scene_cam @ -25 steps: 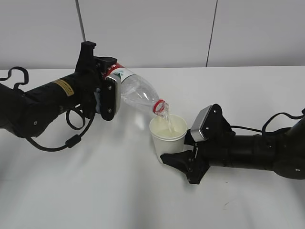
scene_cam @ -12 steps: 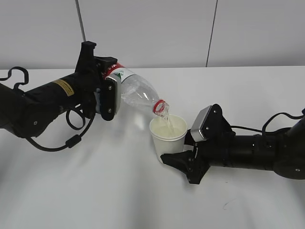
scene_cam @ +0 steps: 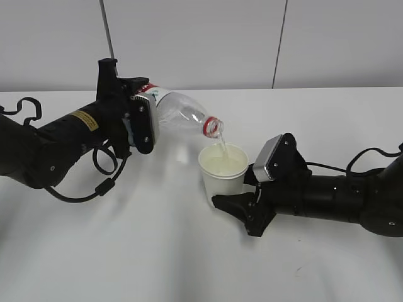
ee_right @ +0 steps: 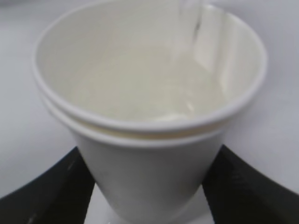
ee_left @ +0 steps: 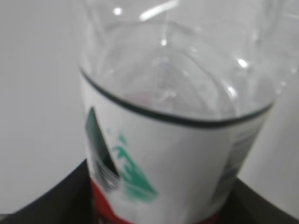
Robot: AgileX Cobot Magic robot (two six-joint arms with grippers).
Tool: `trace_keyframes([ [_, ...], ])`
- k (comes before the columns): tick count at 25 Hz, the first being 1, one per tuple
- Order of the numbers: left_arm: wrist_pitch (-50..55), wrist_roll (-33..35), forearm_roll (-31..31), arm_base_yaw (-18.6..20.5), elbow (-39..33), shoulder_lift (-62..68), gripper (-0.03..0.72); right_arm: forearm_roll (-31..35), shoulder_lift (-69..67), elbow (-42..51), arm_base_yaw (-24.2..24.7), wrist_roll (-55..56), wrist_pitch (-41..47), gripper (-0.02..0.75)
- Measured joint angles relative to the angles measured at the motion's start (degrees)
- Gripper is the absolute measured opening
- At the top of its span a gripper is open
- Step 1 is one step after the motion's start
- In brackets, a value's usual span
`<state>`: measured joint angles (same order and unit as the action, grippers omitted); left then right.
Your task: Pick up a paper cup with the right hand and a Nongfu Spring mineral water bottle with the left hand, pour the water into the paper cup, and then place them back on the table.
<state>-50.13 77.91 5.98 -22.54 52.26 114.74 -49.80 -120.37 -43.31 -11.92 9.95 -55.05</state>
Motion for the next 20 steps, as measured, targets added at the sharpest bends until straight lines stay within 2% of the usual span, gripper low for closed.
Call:
trace_keyframes([
  [3, -0.3, -5.2, -2.5, -1.2, -0.2, 0.0, 0.400, 1.9, 0.0, 0.0, 0.0, -1.5, -0.3, 0.508],
  [6, -0.3, -13.3, -4.6, -2.4, -0.3, 0.0, 0.400, 6.2, 0.0, 0.0, 0.0, -3.5, -0.9, 0.509],
  [9, -0.3, -22.8, -6.3, -3.3, -0.4, 0.0, 0.400, 11.2, 0.0, 0.0, 0.0, -6.3, -3.5, 0.508],
  [14, -0.2, -43.3, -7.6, -3.6, -0.8, 0.0, 0.400, 20.8, 0.0, 0.0, 0.0, -9.2, -7.4, 0.508],
  [18, -0.1, -55.3, -8.2, -3.6, -1.7, 0.0, 0.400, 27.8, 0.0, 0.0, 0.0, -10.4, -7.5, 0.508],
  [20, 0.2, -58.9, -8.3, -3.6, -1.9, 0.0, 0.400, 30.8, 0.0, 0.0, 0.0, -10.7, -7.5, 0.508],
])
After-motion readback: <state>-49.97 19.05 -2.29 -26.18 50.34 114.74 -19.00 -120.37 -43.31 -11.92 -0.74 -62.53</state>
